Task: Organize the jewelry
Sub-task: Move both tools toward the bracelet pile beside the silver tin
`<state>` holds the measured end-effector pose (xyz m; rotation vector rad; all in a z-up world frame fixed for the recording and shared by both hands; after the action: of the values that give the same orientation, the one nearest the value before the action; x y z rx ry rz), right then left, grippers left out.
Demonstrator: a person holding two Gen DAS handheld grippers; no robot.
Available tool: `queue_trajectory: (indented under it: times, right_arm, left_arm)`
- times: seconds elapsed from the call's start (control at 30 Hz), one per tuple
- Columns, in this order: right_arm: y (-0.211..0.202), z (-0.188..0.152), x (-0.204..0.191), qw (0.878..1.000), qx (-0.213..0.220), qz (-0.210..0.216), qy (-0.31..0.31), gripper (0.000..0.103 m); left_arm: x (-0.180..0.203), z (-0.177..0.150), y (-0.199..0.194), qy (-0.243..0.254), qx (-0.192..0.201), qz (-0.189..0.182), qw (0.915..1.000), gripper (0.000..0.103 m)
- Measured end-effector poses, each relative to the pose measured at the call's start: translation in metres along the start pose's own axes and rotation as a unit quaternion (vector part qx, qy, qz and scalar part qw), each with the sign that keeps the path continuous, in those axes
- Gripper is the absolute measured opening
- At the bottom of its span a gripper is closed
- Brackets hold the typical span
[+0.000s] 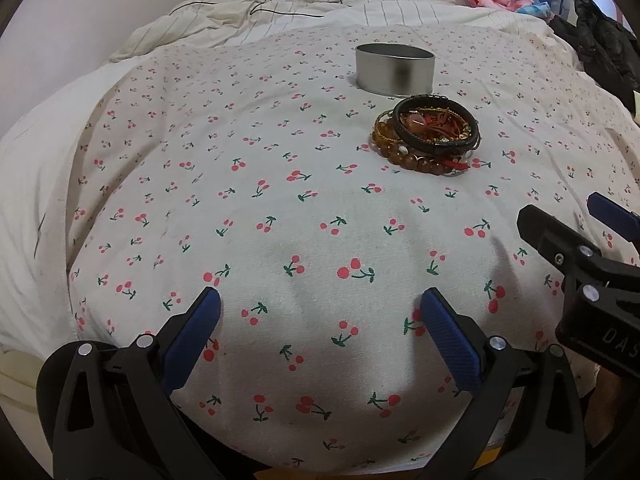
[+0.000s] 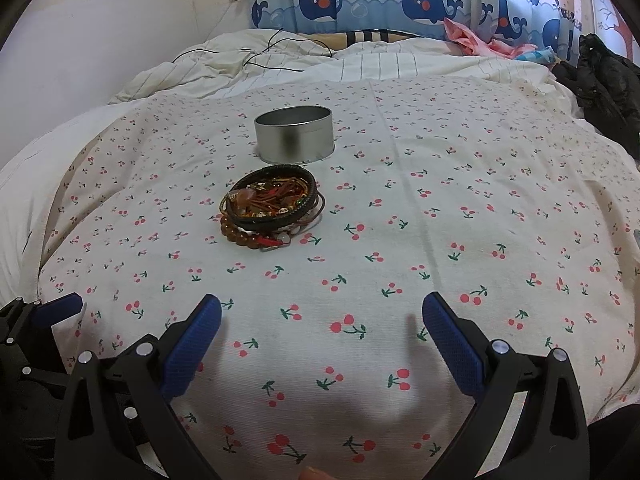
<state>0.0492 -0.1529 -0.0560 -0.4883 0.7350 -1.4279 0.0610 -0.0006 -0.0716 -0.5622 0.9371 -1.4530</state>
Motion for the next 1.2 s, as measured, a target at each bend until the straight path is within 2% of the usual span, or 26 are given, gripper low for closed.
queue_trajectory:
  times: [0.8, 1.2]
  right_arm:
    - [0.004, 0.001, 0.002, 1.0, -0.003, -0.004, -0.002, 0.097]
    - [0.005, 0.004, 0.007, 1.0, -0.004, -0.012, 0.003, 0.097]
  left_arm:
    - [0.006, 0.004, 0.005, 0.003, 0.003, -0.022, 0.9997, 0.097]
    - [0.01, 0.013, 0.008, 0.0, 0.004, -0.045, 0.999, 0.097]
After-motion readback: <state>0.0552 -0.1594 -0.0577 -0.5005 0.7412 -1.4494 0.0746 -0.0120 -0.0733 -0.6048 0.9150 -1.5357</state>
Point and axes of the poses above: each gripper's, at about its wrist camera, not at the fingertips, and y roughly the way its jaws point, x to its right, z to its top, the point moved 8 cm from there along y, roughly the way its jaws point, and after that the axes turned 3 degrees about z, right-handed, at the moved point
